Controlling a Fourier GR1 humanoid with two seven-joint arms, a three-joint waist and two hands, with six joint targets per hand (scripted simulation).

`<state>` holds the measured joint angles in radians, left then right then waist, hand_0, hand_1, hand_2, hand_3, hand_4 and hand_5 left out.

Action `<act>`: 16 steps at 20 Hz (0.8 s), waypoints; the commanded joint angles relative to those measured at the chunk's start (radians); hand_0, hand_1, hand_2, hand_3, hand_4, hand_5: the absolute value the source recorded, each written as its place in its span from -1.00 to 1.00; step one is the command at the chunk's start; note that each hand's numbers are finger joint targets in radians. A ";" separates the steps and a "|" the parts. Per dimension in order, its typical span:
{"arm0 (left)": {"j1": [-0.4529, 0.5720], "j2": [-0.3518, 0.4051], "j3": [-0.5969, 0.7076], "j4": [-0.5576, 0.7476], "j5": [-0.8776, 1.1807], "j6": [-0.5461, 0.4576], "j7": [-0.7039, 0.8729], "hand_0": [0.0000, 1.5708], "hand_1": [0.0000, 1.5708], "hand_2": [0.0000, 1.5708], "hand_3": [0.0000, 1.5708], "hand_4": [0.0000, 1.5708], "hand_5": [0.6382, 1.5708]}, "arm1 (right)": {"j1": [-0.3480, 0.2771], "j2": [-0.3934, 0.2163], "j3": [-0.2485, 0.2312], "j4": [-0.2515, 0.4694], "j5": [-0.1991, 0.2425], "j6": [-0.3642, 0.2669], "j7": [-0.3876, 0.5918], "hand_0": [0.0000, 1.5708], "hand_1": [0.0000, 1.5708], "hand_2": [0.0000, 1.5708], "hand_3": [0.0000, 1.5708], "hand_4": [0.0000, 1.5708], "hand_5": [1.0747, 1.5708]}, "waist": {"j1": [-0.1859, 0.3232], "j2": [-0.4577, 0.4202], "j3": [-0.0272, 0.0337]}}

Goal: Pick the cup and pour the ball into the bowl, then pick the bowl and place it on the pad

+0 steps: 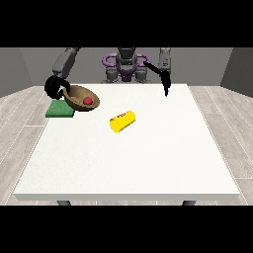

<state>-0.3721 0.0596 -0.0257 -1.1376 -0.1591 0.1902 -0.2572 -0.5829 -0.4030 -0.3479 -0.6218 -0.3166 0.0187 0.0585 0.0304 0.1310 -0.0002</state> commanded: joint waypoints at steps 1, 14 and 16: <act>-0.028 0.040 0.049 0.038 0.022 -0.031 -0.056 -1.00 -1.00 -1.00 -1.00 -1.00 -0.84 | 0.023 -0.054 -0.016 0.007 -0.017 0.059 -0.007 1.00 1.00 1.00 0.05 0.13 1.00 | -0.012 0.046 0.0003; -0.100 -0.023 -0.044 -0.224 -0.083 0.069 0.016 -1.00 -1.00 -1.00 -1.00 -1.00 -0.86 | -0.014 -0.271 -0.177 0.223 -0.129 0.350 -0.190 1.00 1.00 1.00 -1.00 0.07 0.99 | 0.051 0.325 0.0034; -0.058 -0.040 -0.078 -0.278 -0.118 0.103 -0.013 -1.00 -1.00 -1.00 -1.00 -1.00 -0.86 | -0.061 -0.359 -0.210 0.258 -0.157 0.384 -0.128 1.00 1.00 1.00 -1.00 0.08 1.00 | 0.051 0.365 0.0037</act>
<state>-0.4485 0.0321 -0.0716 -1.3232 -0.2473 0.2666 -0.2658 -0.5983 -0.6734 -0.5092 -0.4241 -0.4366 0.3357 -0.0780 0.0710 0.4156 0.0029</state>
